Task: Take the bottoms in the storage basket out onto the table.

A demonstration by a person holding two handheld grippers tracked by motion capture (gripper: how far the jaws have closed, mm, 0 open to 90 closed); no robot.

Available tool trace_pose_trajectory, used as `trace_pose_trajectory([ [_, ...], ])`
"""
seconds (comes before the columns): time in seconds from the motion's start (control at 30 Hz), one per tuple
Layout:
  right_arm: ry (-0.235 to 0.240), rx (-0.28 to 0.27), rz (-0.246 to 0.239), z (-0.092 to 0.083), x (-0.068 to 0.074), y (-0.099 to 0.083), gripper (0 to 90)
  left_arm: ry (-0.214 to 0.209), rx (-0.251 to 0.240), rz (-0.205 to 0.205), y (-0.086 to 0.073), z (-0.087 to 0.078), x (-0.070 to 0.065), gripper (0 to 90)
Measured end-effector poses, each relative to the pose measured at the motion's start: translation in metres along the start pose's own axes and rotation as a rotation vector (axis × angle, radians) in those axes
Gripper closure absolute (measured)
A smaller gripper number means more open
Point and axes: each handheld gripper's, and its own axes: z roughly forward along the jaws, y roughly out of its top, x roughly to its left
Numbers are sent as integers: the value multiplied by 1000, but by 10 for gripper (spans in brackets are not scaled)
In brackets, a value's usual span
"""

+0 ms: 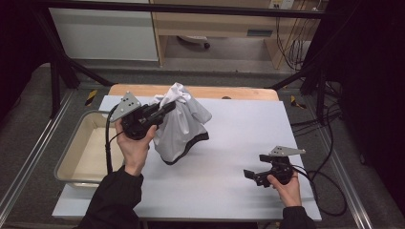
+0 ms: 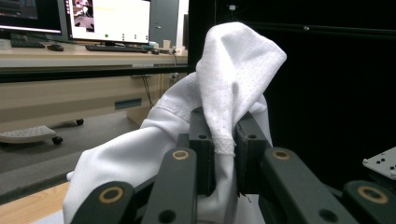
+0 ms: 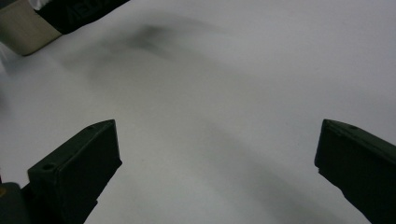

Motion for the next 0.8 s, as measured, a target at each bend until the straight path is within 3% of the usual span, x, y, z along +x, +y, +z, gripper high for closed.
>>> trace_pose_trajectory([
  [0.8,0,-1,-2,0,0,0,7,-44,129,16,-34,34,-14,791],
])
